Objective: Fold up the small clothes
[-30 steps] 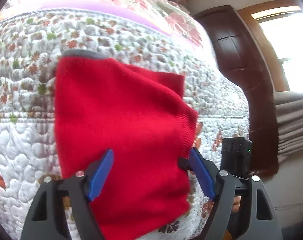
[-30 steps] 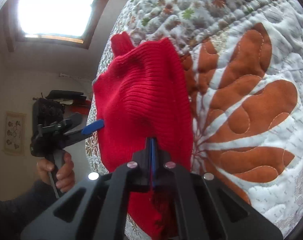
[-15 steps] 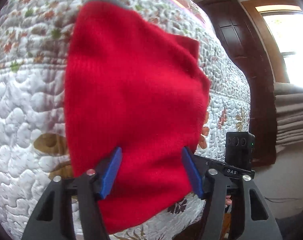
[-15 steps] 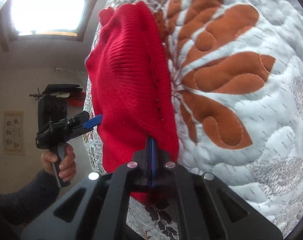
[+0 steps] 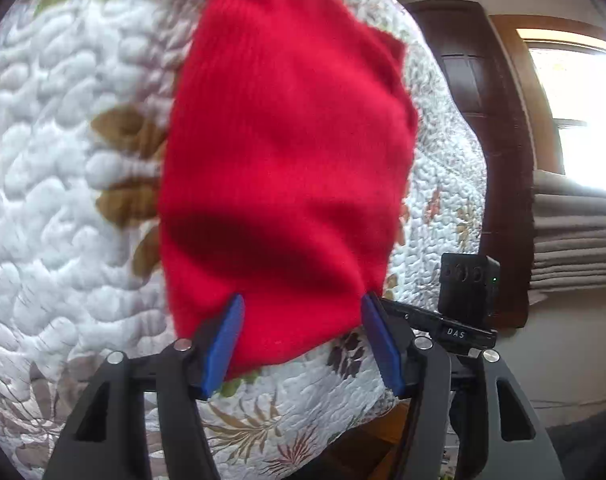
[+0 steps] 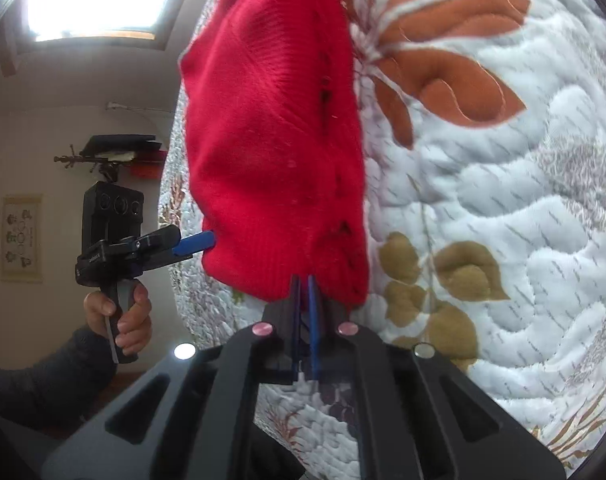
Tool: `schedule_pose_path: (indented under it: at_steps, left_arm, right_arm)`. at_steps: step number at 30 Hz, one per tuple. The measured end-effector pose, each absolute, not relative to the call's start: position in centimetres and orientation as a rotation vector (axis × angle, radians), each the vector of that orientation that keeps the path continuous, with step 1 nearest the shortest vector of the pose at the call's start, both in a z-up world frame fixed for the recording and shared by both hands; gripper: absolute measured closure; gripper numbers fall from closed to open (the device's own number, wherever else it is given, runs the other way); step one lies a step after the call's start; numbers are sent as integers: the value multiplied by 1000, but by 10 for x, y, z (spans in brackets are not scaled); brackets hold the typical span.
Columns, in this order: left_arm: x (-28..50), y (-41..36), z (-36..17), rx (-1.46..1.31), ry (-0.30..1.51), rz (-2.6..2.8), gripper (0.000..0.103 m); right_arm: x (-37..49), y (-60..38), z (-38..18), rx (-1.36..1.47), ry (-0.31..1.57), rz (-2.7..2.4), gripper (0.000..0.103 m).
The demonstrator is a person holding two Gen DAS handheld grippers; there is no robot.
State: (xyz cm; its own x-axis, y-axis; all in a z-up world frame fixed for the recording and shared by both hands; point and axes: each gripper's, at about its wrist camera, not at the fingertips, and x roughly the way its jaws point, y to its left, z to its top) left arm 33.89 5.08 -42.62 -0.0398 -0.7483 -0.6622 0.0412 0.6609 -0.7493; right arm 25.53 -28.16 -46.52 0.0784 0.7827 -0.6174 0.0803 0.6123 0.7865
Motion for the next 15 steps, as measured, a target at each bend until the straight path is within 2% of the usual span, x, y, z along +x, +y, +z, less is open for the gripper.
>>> schedule_pose_path:
  at_steps: [2,4,6,8,9,11,13,15]
  left_arm:
    - [336,58,-432,-650,1485,-688,50]
    - [333,60,-423,-665,1465,-685,49]
    - [325,68,-408,-655,1441,-694,43]
    - [315,81,-396,-674,1416,-685,38]
    - [310,88,-395,-687,1405,-671,32]
    - [302,107,-395,-723,1391,-640,23]
    - [299,123,-404,-763,1402,-619,19]
    - [301,129,-416,-792,1426,-589,16]
  right_arm:
    - [257,-284,-469,782,1429,606,103]
    - [256,-287,-460,763,1430,597,103]
    - [257,-284,-450,756,1414,596,94]
    - [260,-289,-431,764,1378,592,72]
    - [262,-294,-428,775,1361,592,65]
    - [270,-305,-417,816,1339,584,36]
    - [283,-313,-414,863,1324,572,20]
    - [301,-323,-416,919,1313,582,20]
